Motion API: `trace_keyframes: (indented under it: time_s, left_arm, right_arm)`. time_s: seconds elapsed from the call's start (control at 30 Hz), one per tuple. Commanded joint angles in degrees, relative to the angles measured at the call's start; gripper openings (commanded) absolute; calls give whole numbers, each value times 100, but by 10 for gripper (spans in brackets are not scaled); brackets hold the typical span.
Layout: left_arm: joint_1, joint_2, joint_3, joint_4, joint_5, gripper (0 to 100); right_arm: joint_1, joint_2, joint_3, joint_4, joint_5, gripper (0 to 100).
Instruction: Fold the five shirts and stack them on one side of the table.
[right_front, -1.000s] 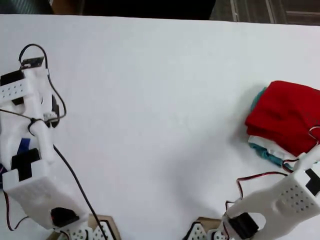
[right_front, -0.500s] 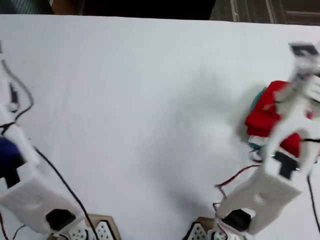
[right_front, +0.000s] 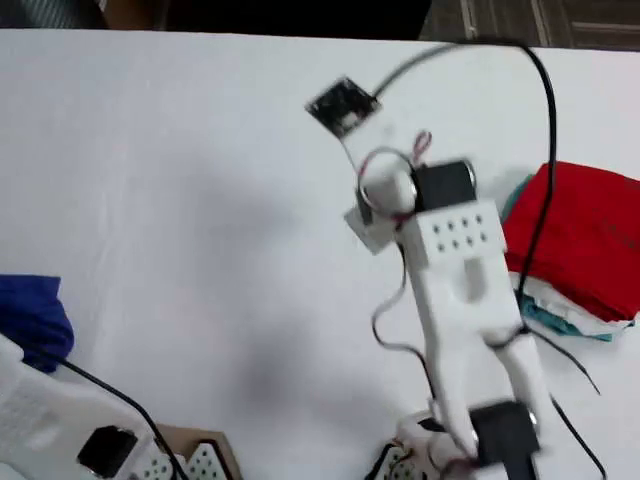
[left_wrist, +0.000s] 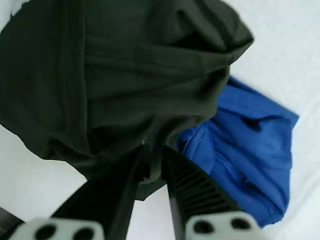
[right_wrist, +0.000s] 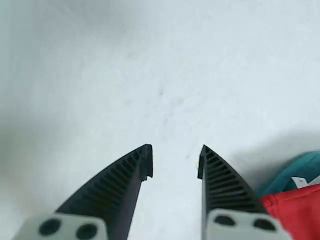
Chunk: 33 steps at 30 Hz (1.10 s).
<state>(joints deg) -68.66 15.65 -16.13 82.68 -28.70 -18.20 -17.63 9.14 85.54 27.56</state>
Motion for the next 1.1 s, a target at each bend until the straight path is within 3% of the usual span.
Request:
trace_keyframes:
  time_s: [0.0,0.23,0.47,0.6,0.73,0.83,0.9,1.0,1.07]
  left_arm:
    - [-202,-343,13,-237,-141,78]
    - [-316,-308,13,-1178,-510,285]
    - [-730,835,-40,-2998,-519,283]
    - [-888,1785,-374,-3174,-668,282]
    - [-870,2523,-1077,-2321,-545,255]
    - [-642,2637,-1780,-1143,-492,98]
    - [-387,2541,-2378,-422,0,15]
    - [141,2224,-3547,721,1116,20]
    - [774,1960,-4409,1530,1336,25]
  right_arm:
    - [338,-1077,1890,-1086,158,159]
    - [945,-2352,4536,-2448,879,159]
    - [936,-2993,5134,-2545,897,159]
    - [963,-3037,5196,-2589,905,159]
    - [954,-3020,5196,-2589,905,159]
    - [927,-3020,5196,-2686,897,159]
    - [936,-3011,5196,-2800,897,159]
    - [945,-3011,5222,-2923,862,159]
    - [963,-3011,5327,-3099,844,159]
